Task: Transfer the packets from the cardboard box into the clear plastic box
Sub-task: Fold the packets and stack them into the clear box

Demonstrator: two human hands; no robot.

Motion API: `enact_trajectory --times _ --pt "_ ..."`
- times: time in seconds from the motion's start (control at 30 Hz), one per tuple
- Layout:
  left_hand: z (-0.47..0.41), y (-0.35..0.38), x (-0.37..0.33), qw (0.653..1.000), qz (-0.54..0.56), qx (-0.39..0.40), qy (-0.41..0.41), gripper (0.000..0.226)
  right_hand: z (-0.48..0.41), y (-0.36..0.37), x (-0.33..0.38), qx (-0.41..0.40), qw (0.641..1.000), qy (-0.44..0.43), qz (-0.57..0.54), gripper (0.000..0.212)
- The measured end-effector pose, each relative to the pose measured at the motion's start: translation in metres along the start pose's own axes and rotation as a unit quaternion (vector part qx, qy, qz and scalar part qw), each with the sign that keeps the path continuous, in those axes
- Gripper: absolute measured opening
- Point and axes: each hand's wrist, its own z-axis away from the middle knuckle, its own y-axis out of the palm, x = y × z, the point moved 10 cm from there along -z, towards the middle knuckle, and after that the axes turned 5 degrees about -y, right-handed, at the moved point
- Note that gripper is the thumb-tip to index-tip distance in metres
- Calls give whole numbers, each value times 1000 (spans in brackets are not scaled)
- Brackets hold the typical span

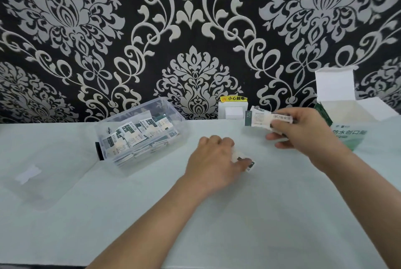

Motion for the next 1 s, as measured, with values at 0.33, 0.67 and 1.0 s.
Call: enact_trajectory --times 0.33,0.67,1.0 --pt "-26 16 -9 989 14 92 -116 73 3 4 -23 20 999 28 -1 17" --pt "-25 -7 18 989 96 -40 -108 16 8 17 -38 59 995 58 50 19" --pt "0 -49 11 916 384 -114 -11 28 27 58 -21 150 967 108 -174 24"
